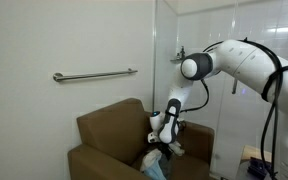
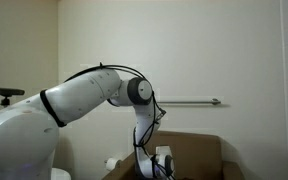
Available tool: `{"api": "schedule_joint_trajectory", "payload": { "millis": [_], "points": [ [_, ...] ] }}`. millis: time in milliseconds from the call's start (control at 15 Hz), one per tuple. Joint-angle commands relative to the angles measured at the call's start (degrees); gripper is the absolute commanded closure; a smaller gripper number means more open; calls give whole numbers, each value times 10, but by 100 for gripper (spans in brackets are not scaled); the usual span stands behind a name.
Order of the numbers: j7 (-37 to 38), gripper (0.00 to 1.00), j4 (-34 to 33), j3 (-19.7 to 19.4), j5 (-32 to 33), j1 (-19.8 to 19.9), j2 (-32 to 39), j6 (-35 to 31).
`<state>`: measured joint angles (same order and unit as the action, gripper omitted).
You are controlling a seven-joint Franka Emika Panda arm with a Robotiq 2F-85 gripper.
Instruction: Hang some of the things on the seat of the couch on the armrest
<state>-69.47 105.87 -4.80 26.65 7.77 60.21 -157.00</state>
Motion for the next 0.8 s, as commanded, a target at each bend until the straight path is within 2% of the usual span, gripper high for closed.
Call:
{"api": "schedule_joint_trajectory", "payload": {
  "millis": [0, 267, 733],
  "points": [
    [12, 94, 72, -27, 18, -32, -88, 33],
    [24, 94, 107, -41, 19, -57, -161, 86],
    [59, 95, 130, -34, 8, -58, -269, 199]
  ]
}}
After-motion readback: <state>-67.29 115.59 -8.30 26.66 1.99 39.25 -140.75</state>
